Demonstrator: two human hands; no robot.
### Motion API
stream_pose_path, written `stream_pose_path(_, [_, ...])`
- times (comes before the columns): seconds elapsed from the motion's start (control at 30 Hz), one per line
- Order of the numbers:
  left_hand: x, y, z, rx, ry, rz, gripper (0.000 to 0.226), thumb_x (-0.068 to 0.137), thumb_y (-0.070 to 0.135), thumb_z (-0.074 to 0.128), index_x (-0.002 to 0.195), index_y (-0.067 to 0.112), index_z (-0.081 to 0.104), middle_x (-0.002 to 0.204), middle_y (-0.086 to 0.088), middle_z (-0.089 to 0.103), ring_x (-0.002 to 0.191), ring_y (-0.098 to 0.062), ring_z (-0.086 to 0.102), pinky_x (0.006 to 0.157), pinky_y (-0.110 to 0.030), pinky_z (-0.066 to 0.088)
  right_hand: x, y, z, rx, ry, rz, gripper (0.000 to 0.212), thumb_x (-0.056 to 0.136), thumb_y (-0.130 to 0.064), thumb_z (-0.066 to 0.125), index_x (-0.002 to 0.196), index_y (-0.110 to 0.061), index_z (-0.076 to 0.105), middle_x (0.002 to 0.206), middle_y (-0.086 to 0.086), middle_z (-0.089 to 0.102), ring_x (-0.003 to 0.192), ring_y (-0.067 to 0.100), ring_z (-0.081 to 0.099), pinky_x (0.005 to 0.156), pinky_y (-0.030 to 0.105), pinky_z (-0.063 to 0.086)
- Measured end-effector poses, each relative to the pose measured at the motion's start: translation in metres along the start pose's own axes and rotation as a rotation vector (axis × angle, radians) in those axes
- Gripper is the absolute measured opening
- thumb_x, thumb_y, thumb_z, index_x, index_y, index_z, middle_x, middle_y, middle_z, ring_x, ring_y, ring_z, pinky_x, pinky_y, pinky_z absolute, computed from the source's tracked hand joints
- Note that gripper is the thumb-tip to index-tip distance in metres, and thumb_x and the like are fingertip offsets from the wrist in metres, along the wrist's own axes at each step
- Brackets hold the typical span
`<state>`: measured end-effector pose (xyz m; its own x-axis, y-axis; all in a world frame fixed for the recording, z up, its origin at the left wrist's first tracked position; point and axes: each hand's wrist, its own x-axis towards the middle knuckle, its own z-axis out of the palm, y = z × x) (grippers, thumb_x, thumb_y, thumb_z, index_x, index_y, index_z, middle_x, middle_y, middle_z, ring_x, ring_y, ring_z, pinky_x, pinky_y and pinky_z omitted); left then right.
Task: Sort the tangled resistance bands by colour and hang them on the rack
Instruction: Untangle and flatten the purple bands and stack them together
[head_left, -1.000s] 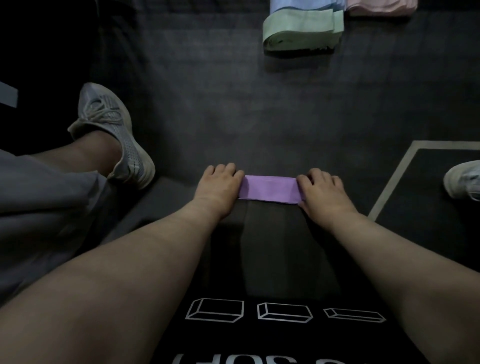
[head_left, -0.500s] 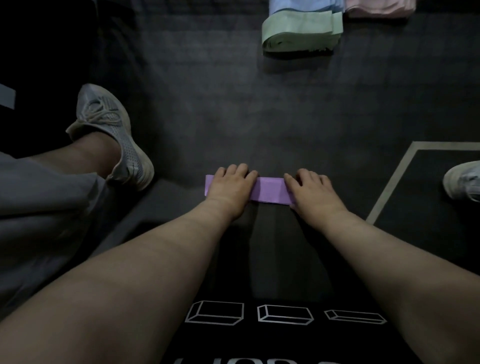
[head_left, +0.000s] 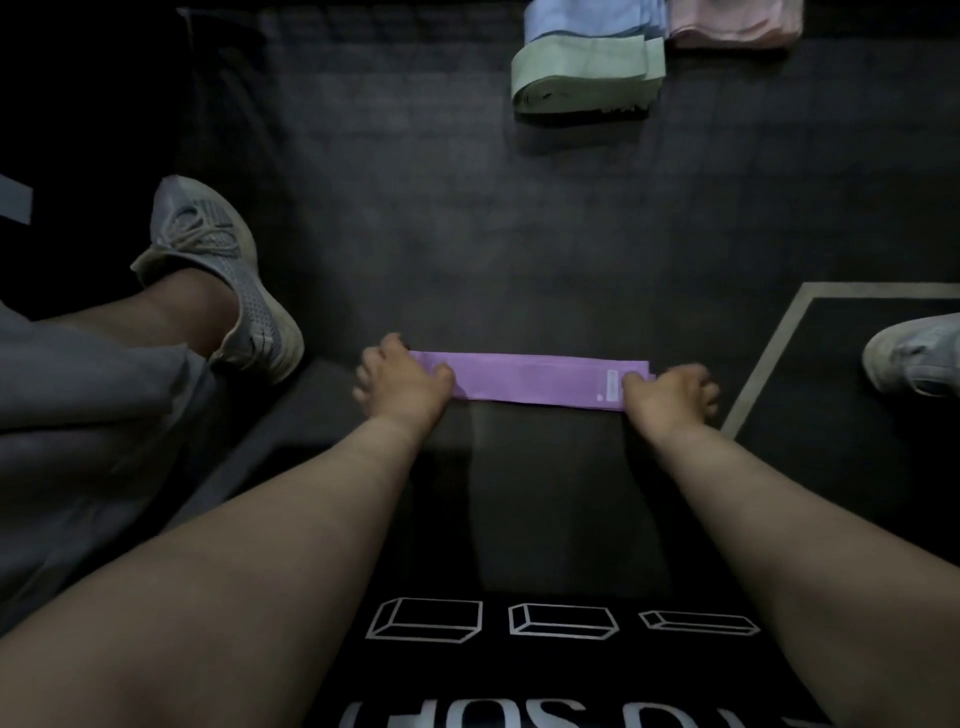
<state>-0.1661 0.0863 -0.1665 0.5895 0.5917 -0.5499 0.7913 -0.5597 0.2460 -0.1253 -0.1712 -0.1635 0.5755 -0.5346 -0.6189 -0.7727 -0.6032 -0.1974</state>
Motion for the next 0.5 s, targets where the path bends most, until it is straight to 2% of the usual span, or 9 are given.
stream_pose_path(0.03, [0.003,-0.004,0.001,-0.082,-0.033,-0.079,0.071,0.084,0.046,0.069,0.143,0.016,0.042,0.145,-0.013,0.042,0.135,-0.035,0.041,0.115,-0.044,0.032,0.001,0.002,0.001,0.016,-0.04,0.066,0.077,0.089,-0.035,0.067,0.147,-0.001,0.029,0.152,0.021,0.031,0.137,0.042,0.036,0.111,0.044,0.033])
stream_pose_path(0.1, [0.006,-0.009,0.003,-0.217,-0.082,-0.16,0.064,0.082,0.044,0.073,0.134,0.015,0.05,0.139,-0.013,0.049,0.128,-0.034,0.05,0.111,-0.044,0.04,0.007,0.007,0.006,0.016,-0.076,0.092,0.078,0.089,-0.031,0.068,0.148,0.0,0.029,0.152,0.021,0.035,0.135,0.042,0.042,0.11,0.043,0.037])
stream_pose_path(0.23, [0.008,-0.006,0.007,-0.371,-0.093,-0.215,0.044,0.084,0.027,0.075,0.122,0.011,0.058,0.13,-0.014,0.058,0.112,-0.031,0.062,0.103,-0.037,0.049,0.014,0.009,0.012,0.031,-0.081,0.06,0.063,0.089,-0.025,0.069,0.14,-0.002,0.042,0.143,0.022,0.048,0.127,0.042,0.051,0.106,0.045,0.046])
stream_pose_path(0.4, [0.015,-0.004,0.008,-0.516,-0.121,-0.282,0.029,0.087,0.009,0.07,0.115,0.003,0.068,0.108,-0.013,0.07,0.093,-0.028,0.066,0.09,-0.034,0.056,0.021,0.013,0.014,0.09,-0.09,0.062,0.049,0.086,-0.033,0.071,0.125,-0.007,0.06,0.124,0.017,0.063,0.109,0.038,0.063,0.095,0.045,0.054])
stream_pose_path(0.5, [0.015,-0.003,0.006,-0.524,-0.125,-0.306,0.021,0.087,0.006,0.071,0.108,0.004,0.07,0.102,-0.014,0.069,0.093,-0.028,0.067,0.092,-0.038,0.057,0.02,0.014,0.011,0.087,-0.087,0.017,0.038,0.085,-0.034,0.071,0.114,-0.01,0.068,0.115,0.015,0.067,0.102,0.036,0.065,0.092,0.044,0.055])
